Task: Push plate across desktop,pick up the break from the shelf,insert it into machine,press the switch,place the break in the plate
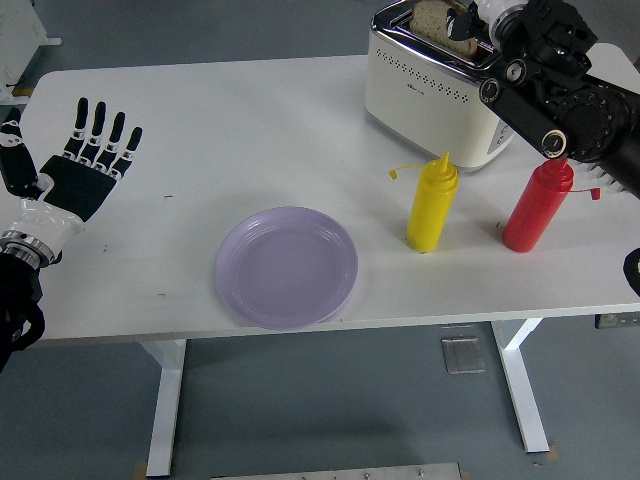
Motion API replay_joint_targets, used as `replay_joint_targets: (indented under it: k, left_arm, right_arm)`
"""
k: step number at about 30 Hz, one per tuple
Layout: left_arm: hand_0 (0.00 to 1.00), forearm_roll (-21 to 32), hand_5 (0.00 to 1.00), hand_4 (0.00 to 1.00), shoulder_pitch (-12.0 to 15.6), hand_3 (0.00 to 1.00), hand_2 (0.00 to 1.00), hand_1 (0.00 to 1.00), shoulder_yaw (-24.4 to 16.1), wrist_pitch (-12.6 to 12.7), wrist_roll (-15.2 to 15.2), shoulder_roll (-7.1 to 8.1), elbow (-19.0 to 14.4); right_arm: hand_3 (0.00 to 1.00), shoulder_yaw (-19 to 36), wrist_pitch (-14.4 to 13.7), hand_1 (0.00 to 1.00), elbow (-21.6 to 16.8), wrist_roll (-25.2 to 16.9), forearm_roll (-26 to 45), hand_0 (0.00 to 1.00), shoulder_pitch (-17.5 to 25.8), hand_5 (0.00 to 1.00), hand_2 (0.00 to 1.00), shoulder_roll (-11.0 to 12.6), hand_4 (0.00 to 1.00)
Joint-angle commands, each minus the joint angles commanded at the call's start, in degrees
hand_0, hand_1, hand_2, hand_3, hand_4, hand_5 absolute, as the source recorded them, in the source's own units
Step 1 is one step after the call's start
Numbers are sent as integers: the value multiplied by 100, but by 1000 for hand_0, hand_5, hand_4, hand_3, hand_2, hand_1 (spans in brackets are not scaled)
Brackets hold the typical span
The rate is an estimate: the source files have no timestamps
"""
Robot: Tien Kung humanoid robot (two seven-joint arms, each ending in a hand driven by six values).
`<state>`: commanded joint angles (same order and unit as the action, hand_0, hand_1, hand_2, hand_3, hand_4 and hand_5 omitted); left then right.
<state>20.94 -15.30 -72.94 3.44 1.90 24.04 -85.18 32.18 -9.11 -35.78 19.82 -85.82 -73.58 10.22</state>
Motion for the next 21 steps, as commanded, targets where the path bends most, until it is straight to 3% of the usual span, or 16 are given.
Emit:
replay_joint_targets:
  k: [7, 14, 15, 20, 21]
  left_arm:
    - [829, -10, 998, 813, 4, 711, 726, 782, -74, 6, 7, -45, -29]
    - [828, -10, 998, 811, 37, 706, 719, 775, -181, 3, 22, -114, -71]
    - [837, -8, 998, 810, 41, 707, 716, 773, -189, 2, 25, -125, -78]
    - [837, -2, 998, 810, 57, 707, 716, 773, -205, 2, 35, -168, -98]
    - [838, -2, 998, 809, 61, 711, 714, 772, -210, 3, 37, -177, -102]
  right_arm:
    - [742, 746, 196, 578, -772, 109, -523, 356, 266, 2, 725, 573, 528]
    - [725, 1679, 613, 553, -1746, 262, -1258, 343, 893, 2, 702, 1306, 492]
    - [657, 1818, 709, 528, -1890, 294, -1327, 330, 1010, 2, 677, 1423, 455]
    - [657, 2422, 1170, 528, -2560, 419, -1586, 330, 1520, 2, 677, 1903, 455]
    - [568, 2547, 1285, 503, -2711, 440, -1637, 313, 1638, 2, 643, 2003, 359]
